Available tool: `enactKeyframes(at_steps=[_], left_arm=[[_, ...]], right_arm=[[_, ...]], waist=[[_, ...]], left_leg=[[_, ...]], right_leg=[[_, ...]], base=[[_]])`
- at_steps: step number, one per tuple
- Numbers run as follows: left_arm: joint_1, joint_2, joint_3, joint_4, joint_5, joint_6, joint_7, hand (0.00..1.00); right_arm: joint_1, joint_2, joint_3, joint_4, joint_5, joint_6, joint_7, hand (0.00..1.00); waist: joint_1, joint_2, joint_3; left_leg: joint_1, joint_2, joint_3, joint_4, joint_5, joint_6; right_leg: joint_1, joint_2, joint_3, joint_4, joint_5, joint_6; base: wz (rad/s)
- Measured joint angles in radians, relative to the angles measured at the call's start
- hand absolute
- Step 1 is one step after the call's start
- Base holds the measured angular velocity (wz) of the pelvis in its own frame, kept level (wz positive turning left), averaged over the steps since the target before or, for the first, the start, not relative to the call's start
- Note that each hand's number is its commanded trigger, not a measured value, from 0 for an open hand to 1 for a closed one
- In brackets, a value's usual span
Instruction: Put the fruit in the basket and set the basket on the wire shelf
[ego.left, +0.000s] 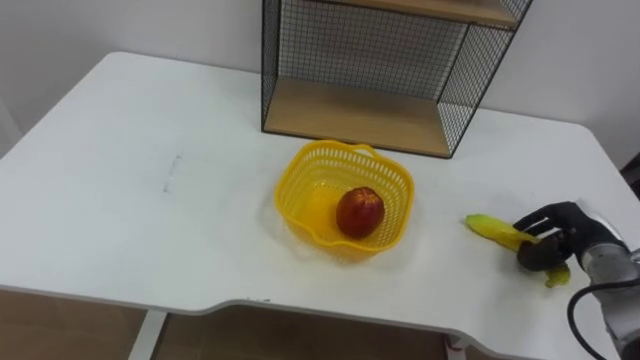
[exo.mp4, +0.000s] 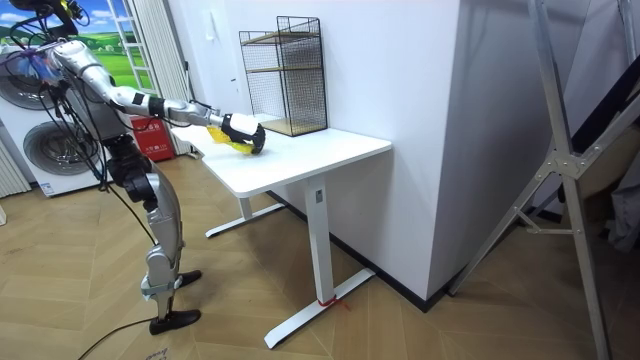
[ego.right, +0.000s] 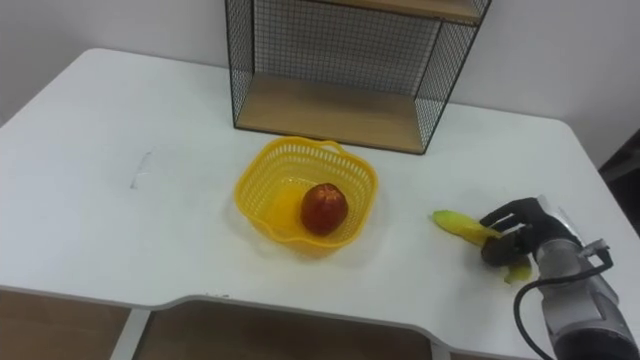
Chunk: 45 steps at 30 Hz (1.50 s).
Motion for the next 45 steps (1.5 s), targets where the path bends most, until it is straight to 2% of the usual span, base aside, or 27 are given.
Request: enactKeyframes(at_steps=[8, 15, 20, 23, 25, 26, 29, 31, 35, 40, 45], left_arm=[[0.002, 0.0, -0.001, 0.0, 0.0, 0.0, 0.0, 0.0], [0.001, -0.002, -0.014, 0.01, 0.001, -0.002, 0.0, 0.0], [0.0, -0.006, -0.01, 0.018, 0.001, -0.004, 0.001, 0.0], [0.005, -0.008, -0.01, 0.018, 0.003, -0.005, 0.003, 0.0], [0.01, -0.008, -0.008, 0.018, 0.003, -0.005, 0.005, 0.0], [0.011, -0.011, 0.001, 0.019, 0.005, -0.007, 0.006, 0.0], [0.012, -0.019, 0.001, 0.027, 0.007, -0.019, 0.007, 0.0], [0.013, -0.028, 0.001, 0.027, 0.007, -0.025, 0.008, 0.0], [0.023, -0.05, -0.003, 0.029, 0.005, -0.024, 0.008, 0.0], [0.033, -0.054, -0.002, 0.028, 0.003, -0.019, 0.007, 0.0], [0.036, -0.054, -0.001, 0.028, 0.002, 0.003, 0.007, 0.0]], right_arm=[[0.007, 0.004, 0.001, -0.019, 0.001, 0.002, 0.005, 1.0], [0.027, 0.009, -0.005, -0.03, 0.129, 0.003, -0.009, 1.0], [0.048, 0.05, -0.015, -0.104, 0.322, 0.004, -0.011, 1.0], [0.097, 0.074, -0.014, -0.231, 0.455, 0.001, -0.012, 1.0], [0.122, 0.094, -0.014, -0.283, 0.53, -0.006, -0.012, 1.0], [0.132, 0.107, -0.014, -0.311, 0.573, -0.006, -0.012, 1.0], [0.15, 0.132, -0.014, -0.387, 0.635, -0.009, -0.01, 1.0], [0.15, 0.139, -0.014, -0.396, 0.668, -0.044, -0.01, 1.0], [0.151, 0.14, -0.011, -0.426, 0.76, -0.05, -0.023, 1.0], [0.151, 0.14, -0.012, -0.464, 0.826, -0.05, -0.057, 1.0], [0.15, 0.141, -0.012, -0.521, 0.85, -0.05, -0.097, 1.0]], waist=[[-0.002, 0.0, -0.0002], [-0.007, 0.002, 0.0005], [-0.009, 0.013, 0.0046], [-0.009, 0.03, 0.0037], [-0.011, 0.038, -0.0003], [-0.012, 0.042, 0.0021], [-0.022, 0.05, 0.0028], [-0.03, 0.055, 0.0026], [-0.034, 0.058, 0.003], [-0.037, 0.053, -0.0003], [-0.037, 0.052, -0.0018]], left_leg=[[0.002, 0.001, 0.003, -0.001, 0.0, 0.0], [0.003, 0.003, 0.005, -0.002, 0.0, 0.0], [0.001, 0.007, 0.013, -0.003, 0.0, -0.001], [0.001, 0.007, 0.018, -0.008, 0.001, -0.002], [0.008, 0.007, 0.022, -0.016, 0.002, -0.001], [0.016, 0.006, 0.022, -0.022, 0.003, -0.002], [0.019, 0.006, 0.018, -0.023, 0.003, -0.002], [0.019, 0.006, 0.017, -0.022, 0.003, -0.002], [0.019, 0.006, 0.022, -0.024, 0.003, -0.002], [0.017, 0.006, 0.025, -0.024, 0.004, -0.003], [0.016, 0.006, 0.025, -0.024, 0.004, -0.003]], right_leg=[[0.0, 0.0, 0.003, 0.0, 0.0, 0.0], [0.0, 0.002, 0.007, 0.0, 0.0, 0.0], [0.001, 0.004, 0.013, 0.0, 0.002, -0.003], [0.003, 0.003, 0.013, -0.001, 0.002, -0.003], [0.004, 0.002, 0.013, -0.001, 0.002, -0.003], [0.011, 0.001, 0.012, -0.002, 0.002, -0.003], [0.016, 0.002, 0.009, -0.004, 0.002, -0.003], [0.018, 0.002, 0.01, -0.004, 0.002, -0.003], [0.013, 0.003, 0.03, -0.004, 0.002, -0.003], [0.015, 0.004, 0.031, -0.017, 0.002, -0.003], [0.016, 0.004, 0.029, -0.018, 0.002, -0.003]], base=[[0.0], [0.0], [-0.03], [-0.01], [-0.02], [0.0], [0.03], [0.02], [-0.06], [0.0], [0.0]])
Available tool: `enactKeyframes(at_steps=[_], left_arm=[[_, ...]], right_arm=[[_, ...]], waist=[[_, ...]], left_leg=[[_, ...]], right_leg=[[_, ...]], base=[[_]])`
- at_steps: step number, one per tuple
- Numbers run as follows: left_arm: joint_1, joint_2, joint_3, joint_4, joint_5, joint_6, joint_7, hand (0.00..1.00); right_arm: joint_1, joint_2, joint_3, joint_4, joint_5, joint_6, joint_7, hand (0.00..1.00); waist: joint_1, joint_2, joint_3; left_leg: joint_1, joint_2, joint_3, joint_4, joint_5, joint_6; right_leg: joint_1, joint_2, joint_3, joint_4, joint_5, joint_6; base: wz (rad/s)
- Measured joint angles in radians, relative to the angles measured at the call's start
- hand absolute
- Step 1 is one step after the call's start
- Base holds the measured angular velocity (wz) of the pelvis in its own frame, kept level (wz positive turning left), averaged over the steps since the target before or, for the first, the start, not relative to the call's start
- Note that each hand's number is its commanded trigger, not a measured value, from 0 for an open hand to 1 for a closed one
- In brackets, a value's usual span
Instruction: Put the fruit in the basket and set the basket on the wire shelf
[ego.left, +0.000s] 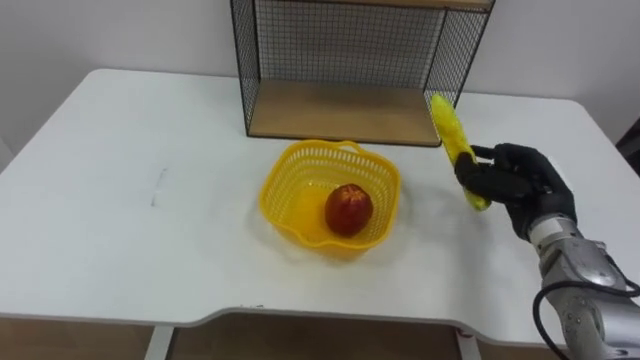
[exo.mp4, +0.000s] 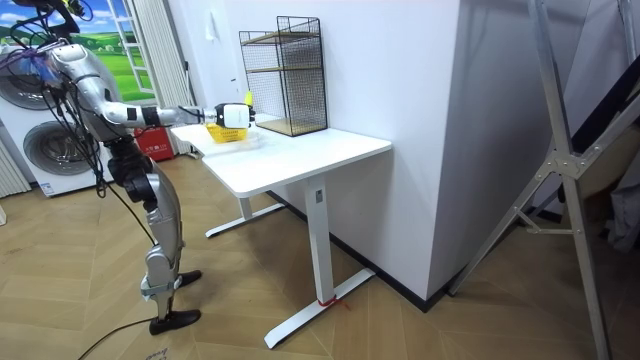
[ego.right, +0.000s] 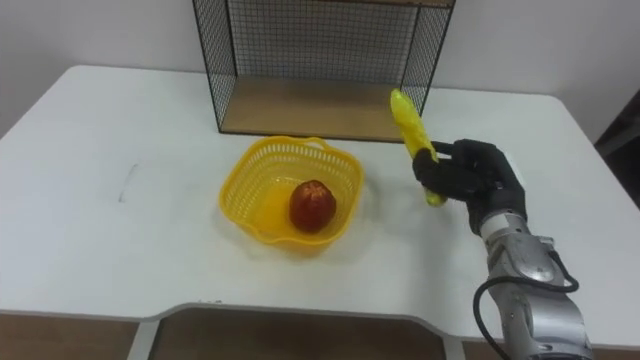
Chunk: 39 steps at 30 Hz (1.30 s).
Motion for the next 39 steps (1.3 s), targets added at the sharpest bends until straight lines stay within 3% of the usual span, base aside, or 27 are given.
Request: enactKeyframes(at_steps=[6, 12, 16, 22, 27, 39], left_arm=[[0.001, 0.0, 0.0, -0.002, -0.001, 0.016, 0.0, 0.0], [0.004, -0.001, 0.0, -0.017, -0.002, 0.014, 0.0, 0.0], [0.004, -0.001, -0.002, -0.024, -0.002, 0.008, -0.001, 0.0], [0.002, -0.001, -0.011, -0.023, 0.0, 0.009, -0.005, 0.0], [-0.008, -0.002, -0.012, -0.022, -0.001, 0.008, -0.006, 0.0], [-0.018, -0.001, -0.009, -0.022, 0.006, 0.003, -0.007, 0.0]], right_arm=[[0.0, 0.012, 0.0, -0.021, 0.019, 0.0, -0.035, 1.0], [-0.001, 0.013, -0.001, -0.057, 0.015, 0.0, -0.034, 1.0], [-0.013, 0.013, -0.001, -0.067, 0.014, 0.0, -0.022, 1.0], [-0.047, 0.012, 0.0, -0.089, -0.042, 0.0, -0.013, 1.0], [-0.055, 0.008, 0.003, -0.181, -0.081, -0.001, 0.014, 1.0], [-0.068, 0.008, 0.05, -0.228, -0.301, 0.0, 0.076, 1.0]], waist=[[0.0, 0.003, -0.002], [-0.004, 0.015, -0.0099], [-0.005, 0.012, -0.0081], [-0.003, -0.004, 0.0039], [0.006, -0.007, 0.0038], [0.034, -0.01, 0.0039]], left_leg=[[-0.002, 0.0, -0.001, 0.0, 0.0, 0.0], [-0.002, 0.0, -0.001, -0.001, 0.0, 0.0], [0.003, 0.0, 0.0, -0.002, 0.0, 0.0], [-0.007, 0.0, -0.001, 0.0, 0.001, -0.001], [-0.018, 0.0, -0.001, -0.002, 0.001, -0.001], [-0.013, 0.0, -0.003, -0.02, 0.003, -0.003]], right_leg=[[-0.001, 0.0, -0.001, 0.0, 0.0, 0.0], [-0.001, 0.0, -0.003, 0.0, 0.0, 0.0], [0.004, 0.0, -0.003, 0.0, 0.0, 0.0], [-0.005, 0.0, -0.003, -0.001, 0.0, 0.0], [-0.018, 0.0, -0.002, -0.001, 0.0, 0.0], [-0.021, 0.0, -0.005, -0.001, 0.0, 0.0]], base=[[0.0], [0.0], [0.0], [0.0], [0.0], [0.0]])
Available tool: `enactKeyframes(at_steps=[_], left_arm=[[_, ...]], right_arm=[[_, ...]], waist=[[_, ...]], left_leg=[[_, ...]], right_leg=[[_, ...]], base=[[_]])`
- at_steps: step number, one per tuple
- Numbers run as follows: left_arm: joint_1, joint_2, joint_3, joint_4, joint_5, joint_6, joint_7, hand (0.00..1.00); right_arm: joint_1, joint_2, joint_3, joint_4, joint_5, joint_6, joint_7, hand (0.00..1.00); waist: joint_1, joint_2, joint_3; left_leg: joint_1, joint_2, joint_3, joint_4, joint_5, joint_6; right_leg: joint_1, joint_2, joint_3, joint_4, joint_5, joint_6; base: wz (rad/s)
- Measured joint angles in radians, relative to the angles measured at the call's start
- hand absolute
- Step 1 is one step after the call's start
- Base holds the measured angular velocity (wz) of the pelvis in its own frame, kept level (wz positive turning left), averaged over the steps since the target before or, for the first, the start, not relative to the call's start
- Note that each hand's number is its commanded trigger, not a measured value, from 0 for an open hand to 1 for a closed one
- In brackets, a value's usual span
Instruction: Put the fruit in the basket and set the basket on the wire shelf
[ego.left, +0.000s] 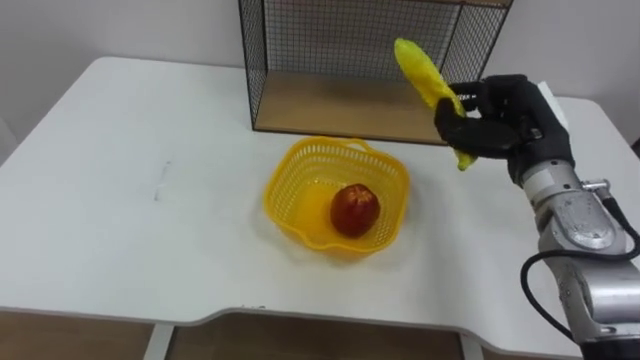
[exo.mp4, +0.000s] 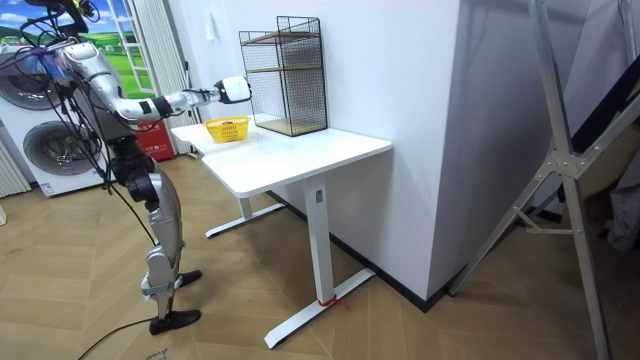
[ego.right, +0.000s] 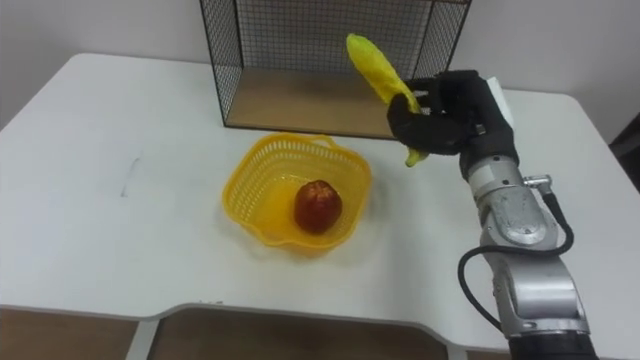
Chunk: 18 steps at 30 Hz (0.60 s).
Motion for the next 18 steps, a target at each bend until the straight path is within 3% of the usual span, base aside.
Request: enactKeyframes(at_steps=[6, 8, 18], left_arm=[[0.0, 0.001, -0.001, 0.0, 0.0, -0.008, 0.0, 0.0], [-0.002, 0.001, -0.001, 0.0, 0.0, -0.012, 0.0, 0.0], [-0.018, 0.005, -0.011, 0.0, 0.0, -0.011, 0.0, 0.0]], right_arm=[[0.0, 0.0, 0.056, -0.029, -0.001, 0.0, 0.083, 1.0], [0.0, 0.0, 0.062, -0.029, -0.003, 0.0, 0.108, 1.0], [0.0, 0.0, 0.072, -0.028, -0.08, 0.0, 0.21, 1.0]], waist=[[0.008, -0.022, -0.0035], [0.019, -0.028, 0.0018], [0.024, -0.029, 0.005]], left_leg=[[0.009, 0.0, -0.003, -0.009, 0.001, -0.001], [0.008, -0.001, -0.006, -0.009, 0.001, -0.001], [-0.002, -0.008, -0.034, -0.008, 0.001, -0.001]], right_leg=[[0.004, 0.0, -0.009, 0.0, 0.0, 0.0], [0.004, 0.0, -0.012, 0.0, 0.0, 0.0], [0.004, 0.0, -0.021, 0.0, 0.0, 0.0]], base=[[0.01], [0.0], [0.08]])
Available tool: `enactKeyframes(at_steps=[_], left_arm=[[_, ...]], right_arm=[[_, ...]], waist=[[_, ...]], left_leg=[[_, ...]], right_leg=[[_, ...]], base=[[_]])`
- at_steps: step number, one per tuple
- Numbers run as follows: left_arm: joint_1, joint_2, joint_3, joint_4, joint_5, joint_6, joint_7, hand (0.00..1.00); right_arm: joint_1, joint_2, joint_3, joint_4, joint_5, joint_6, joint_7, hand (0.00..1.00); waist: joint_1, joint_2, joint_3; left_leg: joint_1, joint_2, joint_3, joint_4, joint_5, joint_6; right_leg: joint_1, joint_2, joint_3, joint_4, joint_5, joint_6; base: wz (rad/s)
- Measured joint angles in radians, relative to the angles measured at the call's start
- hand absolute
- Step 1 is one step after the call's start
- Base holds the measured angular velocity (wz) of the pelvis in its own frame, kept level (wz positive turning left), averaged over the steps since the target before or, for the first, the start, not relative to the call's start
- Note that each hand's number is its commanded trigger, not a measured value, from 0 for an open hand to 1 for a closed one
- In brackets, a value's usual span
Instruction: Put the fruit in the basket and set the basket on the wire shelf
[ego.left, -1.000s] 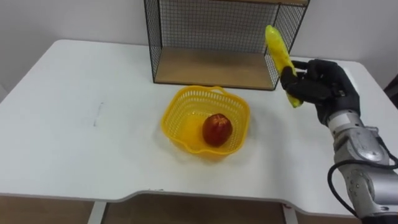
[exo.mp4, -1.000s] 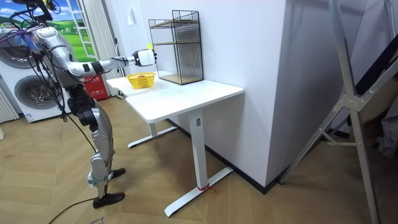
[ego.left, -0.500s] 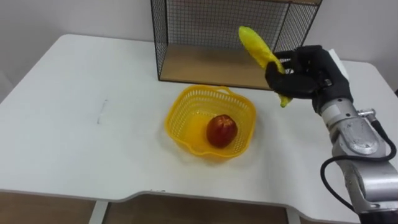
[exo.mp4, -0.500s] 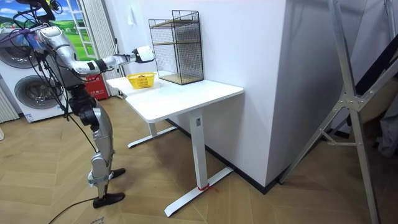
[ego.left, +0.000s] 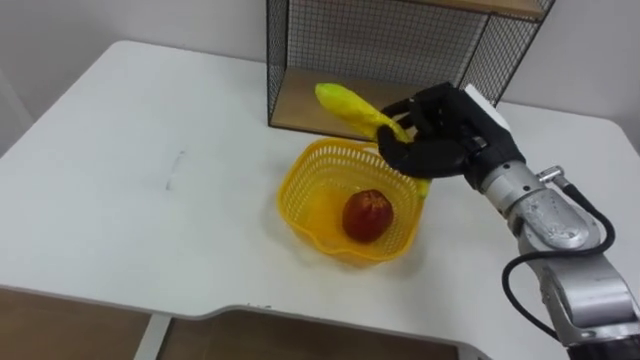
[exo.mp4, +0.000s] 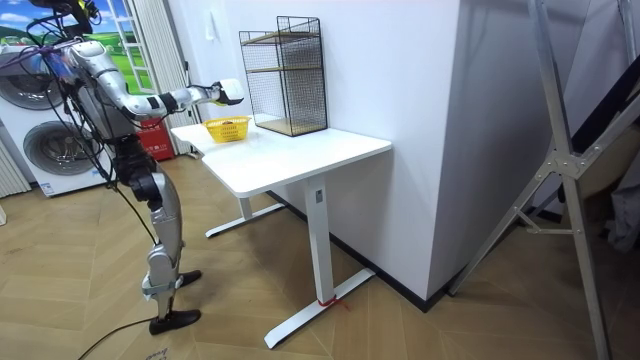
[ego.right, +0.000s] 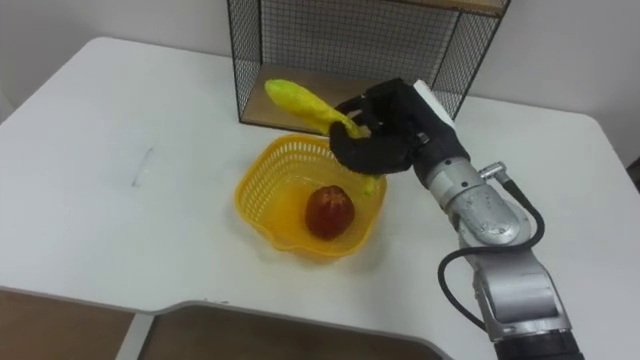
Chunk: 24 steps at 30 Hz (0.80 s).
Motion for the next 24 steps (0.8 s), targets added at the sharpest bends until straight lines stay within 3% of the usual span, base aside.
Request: enactKeyframes(at_steps=[4, 5, 6, 24], left_arm=[[0.0, 0.003, -0.001, 0.0, 0.0, 0.0, 0.0, 0.0], [0.0, 0.003, -0.001, 0.0, 0.0, 0.0, 0.0, 0.0], [0.0, 0.003, -0.002, 0.0, 0.0, 0.0, 0.0, 0.0], [-0.002, 0.003, -0.022, -0.001, 0.002, -0.002, 0.0, 0.0]], right_arm=[[0.0, 0.0, 0.0, 0.0, -0.004, 0.0, 0.018, 1.0], [0.0, 0.0, 0.0, 0.001, -0.004, 0.0, 0.02, 0.55], [0.0, 0.0, 0.0, 0.001, -0.004, 0.0, 0.022, 0.0], [0.003, -0.001, 0.003, 0.043, -0.004, 0.004, 0.063, 0.0]], waist=[[0.0, 0.002, 0.0011], [-0.001, 0.001, 0.0008], [-0.001, 0.001, 0.0005], [-0.003, -0.005, 0.0007]], left_leg=[[-0.001, -0.002, -0.006, 0.0, 0.0, 0.0], [-0.001, -0.002, -0.008, 0.001, 0.0, 0.0], [-0.001, -0.003, -0.008, 0.002, 0.0, 0.0], [-0.001, -0.006, -0.012, 0.014, 0.001, 0.002]], right_leg=[[0.001, 0.0, 0.0, 0.0, 0.0, 0.0], [0.001, 0.0, -0.001, 0.0, 0.0, 0.0], [0.001, 0.0, -0.001, 0.0, 0.0, 0.0], [0.008, -0.003, -0.001, 0.0, 0.0, 0.0]], base=[[0.05], [0.04], [0.03], [0.01]])
